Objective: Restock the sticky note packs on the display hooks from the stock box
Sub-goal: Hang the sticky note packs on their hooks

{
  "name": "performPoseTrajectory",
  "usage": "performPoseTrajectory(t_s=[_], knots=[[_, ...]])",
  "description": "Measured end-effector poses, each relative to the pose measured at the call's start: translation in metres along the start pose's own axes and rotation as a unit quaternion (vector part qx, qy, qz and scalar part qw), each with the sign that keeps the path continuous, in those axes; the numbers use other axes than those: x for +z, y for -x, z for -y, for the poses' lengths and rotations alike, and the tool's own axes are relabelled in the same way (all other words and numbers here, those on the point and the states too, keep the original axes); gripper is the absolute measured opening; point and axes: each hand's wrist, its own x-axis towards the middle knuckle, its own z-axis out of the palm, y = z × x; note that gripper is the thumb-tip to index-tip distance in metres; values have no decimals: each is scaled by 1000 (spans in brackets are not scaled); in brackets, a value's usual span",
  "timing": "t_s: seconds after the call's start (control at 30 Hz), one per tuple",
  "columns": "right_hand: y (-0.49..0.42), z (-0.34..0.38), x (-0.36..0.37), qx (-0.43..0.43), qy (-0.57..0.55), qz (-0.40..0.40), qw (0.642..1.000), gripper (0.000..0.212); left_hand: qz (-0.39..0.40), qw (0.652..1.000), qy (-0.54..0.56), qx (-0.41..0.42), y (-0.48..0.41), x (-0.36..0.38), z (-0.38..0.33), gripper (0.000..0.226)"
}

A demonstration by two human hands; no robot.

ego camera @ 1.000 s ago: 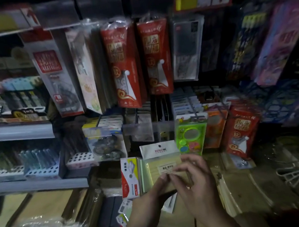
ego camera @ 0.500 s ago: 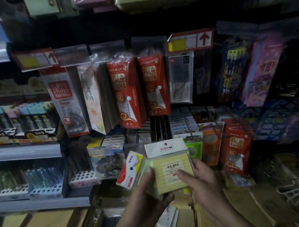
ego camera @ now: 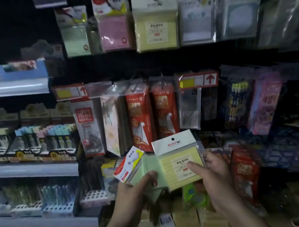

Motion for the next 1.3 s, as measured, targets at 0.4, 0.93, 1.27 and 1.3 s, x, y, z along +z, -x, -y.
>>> performPoseTrajectory(t_s=[0.4,0.93,1.27,1.3], knots=[[-16,105,22,-222,48,24,974,64,72,904,-290,307,-3,5,-152,90],[-101,224,61,-336,-46,-14,941,51,133,717,-604,320,-58,57,-327,73],[-152,242,95,-358,-101,-35,927,49,134,642,-677,334,-101,81,-364,94],[-156,242,98,-358,-102,-35,928,49,131,644,-677,332,-105,83,-365,95]])
